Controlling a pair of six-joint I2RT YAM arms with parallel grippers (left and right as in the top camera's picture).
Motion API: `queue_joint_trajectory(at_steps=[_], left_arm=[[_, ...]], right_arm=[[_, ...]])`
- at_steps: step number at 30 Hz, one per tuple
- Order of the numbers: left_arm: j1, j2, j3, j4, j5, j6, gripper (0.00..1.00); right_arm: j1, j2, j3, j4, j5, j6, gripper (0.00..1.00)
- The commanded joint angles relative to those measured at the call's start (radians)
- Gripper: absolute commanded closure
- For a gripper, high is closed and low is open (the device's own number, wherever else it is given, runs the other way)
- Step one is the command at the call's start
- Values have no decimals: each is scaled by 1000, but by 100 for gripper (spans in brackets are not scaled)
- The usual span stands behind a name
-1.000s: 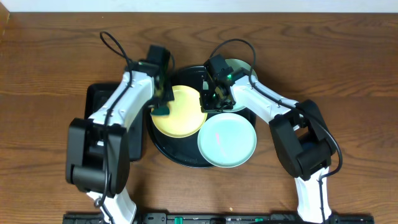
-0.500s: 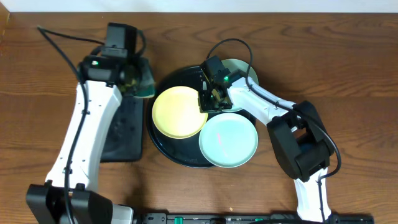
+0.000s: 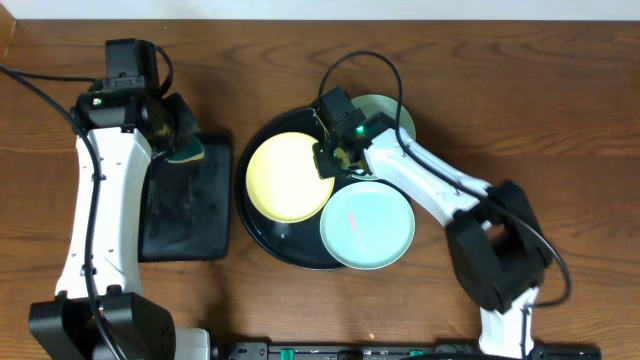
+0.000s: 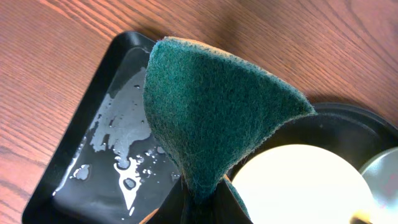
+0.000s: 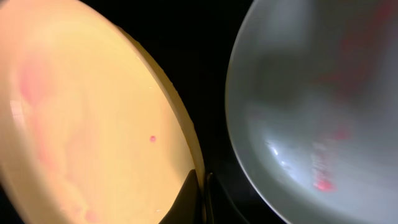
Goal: Clean dirty plates on tray and stack at the side
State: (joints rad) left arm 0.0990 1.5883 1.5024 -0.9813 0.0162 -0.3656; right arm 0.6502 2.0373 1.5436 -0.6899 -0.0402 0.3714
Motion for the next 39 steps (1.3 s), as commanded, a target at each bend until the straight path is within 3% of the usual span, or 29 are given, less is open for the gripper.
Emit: queue_joint_trajectory(at_steps=[1, 18, 28, 32, 39], left_arm=[[10, 0, 12, -1, -5, 13, 92], [9, 0, 7, -5, -5, 13, 93], [9, 0, 7, -5, -5, 13, 93], [9, 0, 7, -5, -5, 13, 93], [9, 0, 7, -5, -5, 13, 92]], right_arm=[[35, -87, 17, -10, 191, -70, 99], [315, -214, 17, -5, 1070, -172, 99], [420, -214, 17, 102, 1402, -221, 99], [432, -214, 17, 165, 1431, -308, 99], [430, -214, 17, 179, 1415, -316, 99]])
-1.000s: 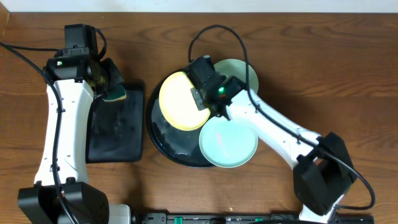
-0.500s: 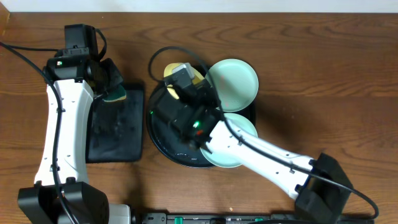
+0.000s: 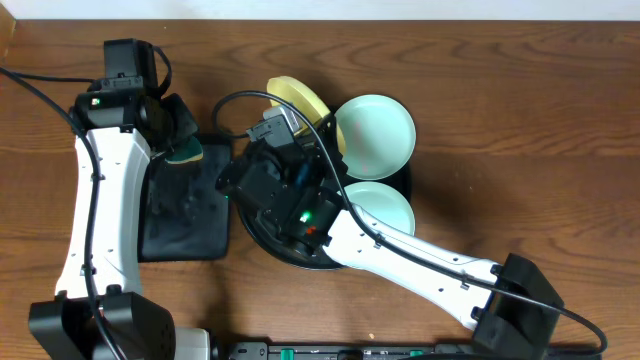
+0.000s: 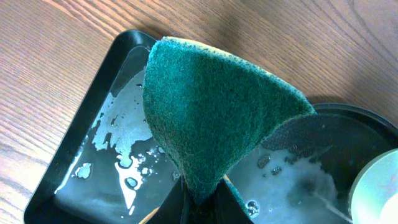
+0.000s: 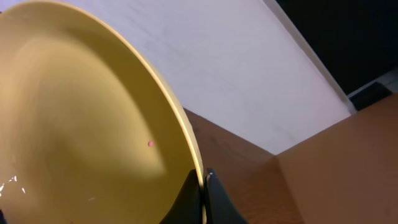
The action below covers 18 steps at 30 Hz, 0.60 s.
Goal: Clean dirty plates on tray and stack at the side
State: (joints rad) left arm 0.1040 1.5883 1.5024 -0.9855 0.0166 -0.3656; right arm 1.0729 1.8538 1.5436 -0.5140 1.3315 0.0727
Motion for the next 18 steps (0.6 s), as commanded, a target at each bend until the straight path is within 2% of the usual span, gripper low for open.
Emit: queue_joint_trajectory(at_steps=[1, 6, 13, 18], left_arm=[[4, 0, 7, -1, -5, 13, 92], [4, 0, 7, -1, -5, 13, 93], [4, 0, 7, -1, -5, 13, 93], [4, 0, 7, -1, -5, 13, 92]], right_arm=[[5, -31, 17, 2, 28, -15, 99], [-23, -31, 16, -34, -166, 29, 99], [-139, -31, 17, -154, -660, 190, 99], [-284, -30, 16, -171, -1083, 209, 99]])
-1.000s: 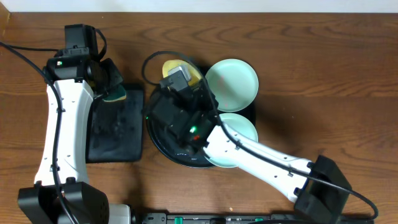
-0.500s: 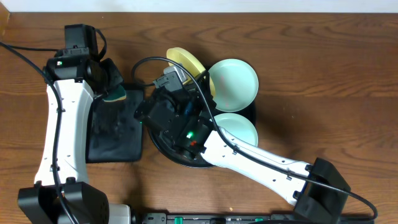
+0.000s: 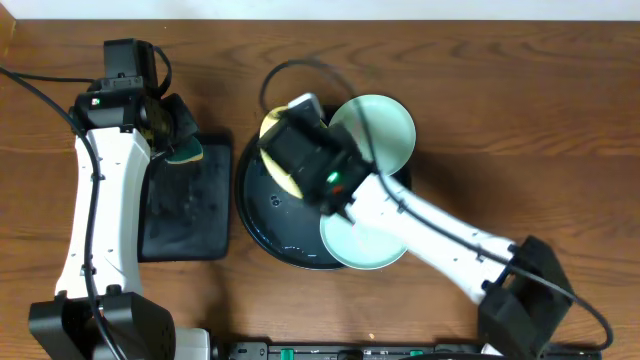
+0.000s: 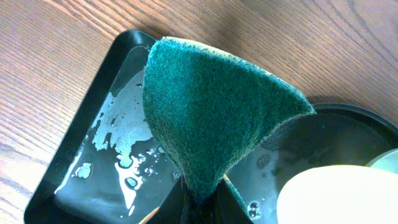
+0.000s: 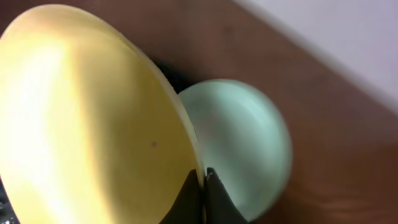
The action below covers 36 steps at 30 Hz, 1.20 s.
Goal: Clean dirty plates on tray and stack at the side
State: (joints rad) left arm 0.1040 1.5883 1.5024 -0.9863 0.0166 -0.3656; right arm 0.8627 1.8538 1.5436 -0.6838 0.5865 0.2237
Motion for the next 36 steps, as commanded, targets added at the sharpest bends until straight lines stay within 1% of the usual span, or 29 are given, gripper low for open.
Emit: queue_joint_trajectory(at_steps=[1, 3, 5, 13, 18, 23, 30, 36], left_arm=[[4, 0, 7, 0, -5, 13, 93], [4, 0, 7, 0, -5, 12, 92], [4, 0, 7, -1, -5, 13, 93], [4, 0, 7, 0, -5, 13, 92], [4, 0, 7, 0, -5, 13, 92], [4, 0, 7, 0, -5, 12, 93], [4, 0, 6, 0, -5, 12, 93], [4, 0, 7, 0, -5, 12, 93]], right_arm=[[-103, -27, 15, -1, -417, 63, 99], [-152, -19, 13, -1, -525, 89, 99], [-188, -9, 12, -2, -588, 95, 99], [-269, -3, 12, -18, -732, 107, 99], [-287, -3, 12, -17, -733, 133, 99], [-273, 20, 11, -16, -682, 207, 99], [-239, 157, 11, -13, -670, 286, 99], [-211, 234, 11, -13, -700, 277, 99]])
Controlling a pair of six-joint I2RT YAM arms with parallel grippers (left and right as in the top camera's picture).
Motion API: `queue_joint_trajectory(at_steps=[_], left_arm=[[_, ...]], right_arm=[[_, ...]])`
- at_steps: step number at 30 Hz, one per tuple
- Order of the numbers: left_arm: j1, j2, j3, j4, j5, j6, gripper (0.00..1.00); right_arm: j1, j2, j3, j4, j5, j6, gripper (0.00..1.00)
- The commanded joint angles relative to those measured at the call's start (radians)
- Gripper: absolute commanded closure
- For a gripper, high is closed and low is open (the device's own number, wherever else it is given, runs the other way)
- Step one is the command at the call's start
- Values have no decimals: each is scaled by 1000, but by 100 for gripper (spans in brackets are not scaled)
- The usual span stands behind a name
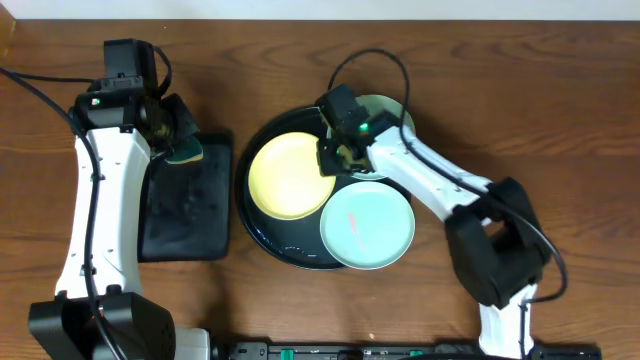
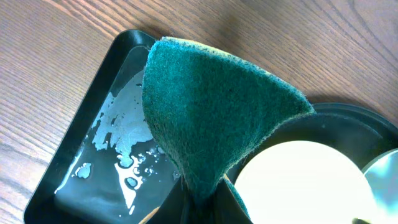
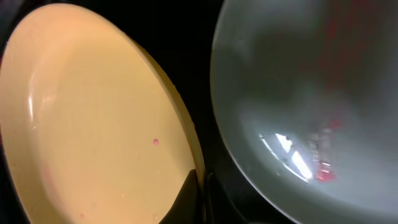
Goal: Clean dirty plates on tray and stack at the side
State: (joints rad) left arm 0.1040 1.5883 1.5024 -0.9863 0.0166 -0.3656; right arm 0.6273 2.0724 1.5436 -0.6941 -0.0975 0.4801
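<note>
A yellow plate (image 1: 288,177) lies flat in the left half of the round black tray (image 1: 262,238). My right gripper (image 1: 333,160) is shut on its right rim, seen close in the right wrist view (image 3: 202,180), where the yellow plate (image 3: 93,124) shows one small pink dot. A mint plate (image 1: 367,225) sits at the tray's front right. A pale green plate (image 3: 311,93) with red smears lies at the back right, partly under my right arm. My left gripper (image 1: 178,138) is shut on a folded green sponge (image 2: 217,118).
A rectangular black tray (image 1: 185,215) holding puddles of water (image 2: 118,143) lies left of the round tray, under the sponge. Bare wooden table surrounds both trays. The right arm's cable loops over the round tray's back edge.
The yellow plate was raised and tilted over the back of the round tray; now it lies flat in the tray's left half, my right gripper still on its rim. The left arm has not moved.
The yellow plate first lay flat in the tray, pink smears on it, my right gripper shut on its rim. Then it was held up on edge, high above the tray's back. Now it lies flat again with little pink showing. The sponge stayed over the rectangular tray throughout.
</note>
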Motion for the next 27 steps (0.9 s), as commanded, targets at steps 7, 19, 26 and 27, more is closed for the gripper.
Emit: queue_joint_trajectory(at_steps=[7, 19, 26, 27], left_arm=[[4, 0, 7, 0, -4, 12, 93], [-35, 20, 6, -1, 0, 13, 92], [-40, 51, 6, -1, 1, 12, 92], [-40, 54, 6, -1, 1, 12, 93]], right_arm=[[31, 28, 11, -4, -16, -107, 64], [14, 72, 11, 71, -63, -392, 50], [14, 79, 11, 132, -36, -349, 59], [14, 79, 11, 139, -24, -346, 60]])
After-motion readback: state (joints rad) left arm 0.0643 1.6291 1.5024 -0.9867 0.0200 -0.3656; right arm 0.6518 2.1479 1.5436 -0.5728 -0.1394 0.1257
